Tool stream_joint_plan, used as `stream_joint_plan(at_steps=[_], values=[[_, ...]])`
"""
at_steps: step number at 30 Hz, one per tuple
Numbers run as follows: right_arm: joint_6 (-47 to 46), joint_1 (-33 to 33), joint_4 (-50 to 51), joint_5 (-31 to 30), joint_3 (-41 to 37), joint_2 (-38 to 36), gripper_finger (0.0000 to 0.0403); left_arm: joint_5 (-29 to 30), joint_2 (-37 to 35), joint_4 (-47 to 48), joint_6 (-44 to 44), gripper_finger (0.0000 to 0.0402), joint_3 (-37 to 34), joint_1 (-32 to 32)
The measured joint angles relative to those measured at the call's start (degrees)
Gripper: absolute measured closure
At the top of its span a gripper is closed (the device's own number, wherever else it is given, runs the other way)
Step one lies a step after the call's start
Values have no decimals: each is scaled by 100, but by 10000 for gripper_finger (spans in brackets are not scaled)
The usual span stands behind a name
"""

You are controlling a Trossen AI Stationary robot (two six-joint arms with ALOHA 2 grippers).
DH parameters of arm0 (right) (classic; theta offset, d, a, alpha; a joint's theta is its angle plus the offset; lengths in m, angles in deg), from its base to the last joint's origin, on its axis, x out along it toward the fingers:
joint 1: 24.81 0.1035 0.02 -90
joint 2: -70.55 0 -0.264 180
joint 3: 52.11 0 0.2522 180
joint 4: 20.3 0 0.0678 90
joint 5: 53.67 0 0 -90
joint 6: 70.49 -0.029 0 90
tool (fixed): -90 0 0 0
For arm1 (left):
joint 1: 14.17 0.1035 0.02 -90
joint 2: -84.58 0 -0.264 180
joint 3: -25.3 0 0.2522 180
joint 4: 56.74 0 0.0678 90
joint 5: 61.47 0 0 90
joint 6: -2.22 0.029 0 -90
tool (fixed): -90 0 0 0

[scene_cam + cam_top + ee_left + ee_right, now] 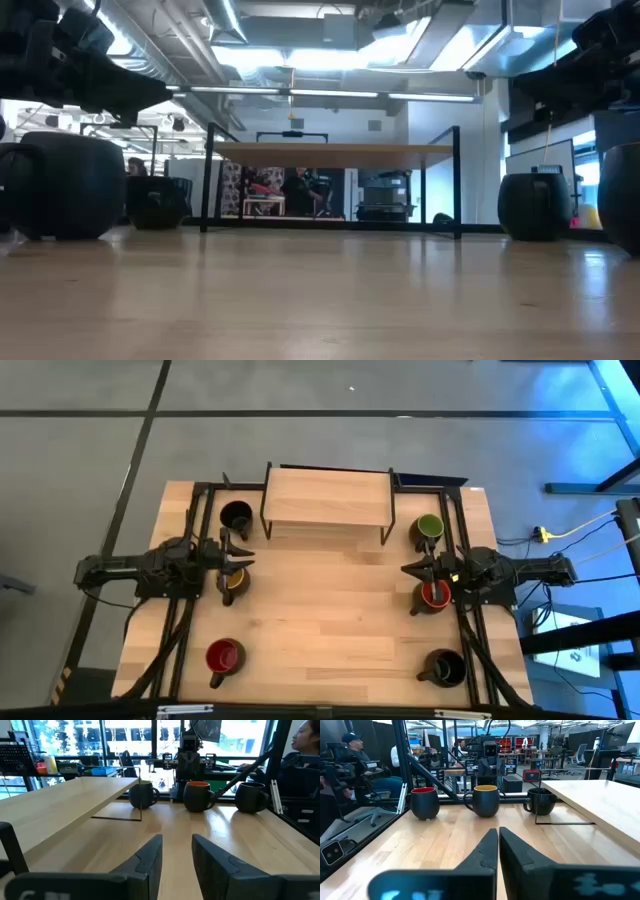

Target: Place coffee mugs

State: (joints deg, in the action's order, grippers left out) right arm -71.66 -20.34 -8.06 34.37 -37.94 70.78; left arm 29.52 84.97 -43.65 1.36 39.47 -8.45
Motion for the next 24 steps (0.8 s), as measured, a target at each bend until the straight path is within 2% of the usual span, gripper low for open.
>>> stream_joint_plan(at_steps=[24], values=[[2, 0, -17, -205, 0, 0, 397, 254, 1, -87, 9, 302, -2, 1]])
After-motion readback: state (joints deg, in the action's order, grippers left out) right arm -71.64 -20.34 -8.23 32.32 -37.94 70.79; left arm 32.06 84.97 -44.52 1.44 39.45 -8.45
